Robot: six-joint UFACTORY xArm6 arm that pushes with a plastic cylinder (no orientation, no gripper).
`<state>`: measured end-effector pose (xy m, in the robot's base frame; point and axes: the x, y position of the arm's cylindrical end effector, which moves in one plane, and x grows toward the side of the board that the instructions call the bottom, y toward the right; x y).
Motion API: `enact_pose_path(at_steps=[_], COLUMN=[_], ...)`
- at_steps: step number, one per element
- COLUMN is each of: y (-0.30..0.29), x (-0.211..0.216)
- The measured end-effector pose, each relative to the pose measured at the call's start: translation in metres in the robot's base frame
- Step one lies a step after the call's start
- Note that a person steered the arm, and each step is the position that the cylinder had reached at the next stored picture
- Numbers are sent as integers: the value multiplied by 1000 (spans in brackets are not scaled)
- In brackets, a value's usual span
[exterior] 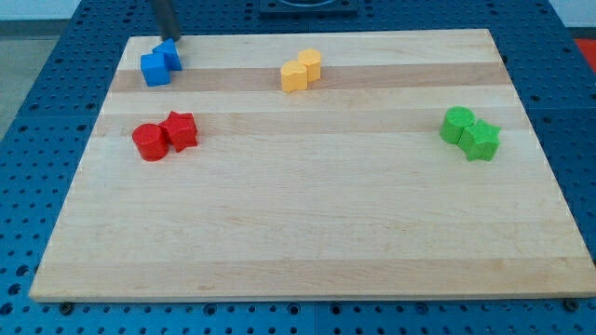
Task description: Push the blue blocks into the red blocks
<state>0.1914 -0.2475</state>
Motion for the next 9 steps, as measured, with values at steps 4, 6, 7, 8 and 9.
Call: enact_pose_path(at_steps=[4, 6, 7, 8, 9], y=[-10, 24, 24, 3, -10], x=[58, 135, 153, 142, 65])
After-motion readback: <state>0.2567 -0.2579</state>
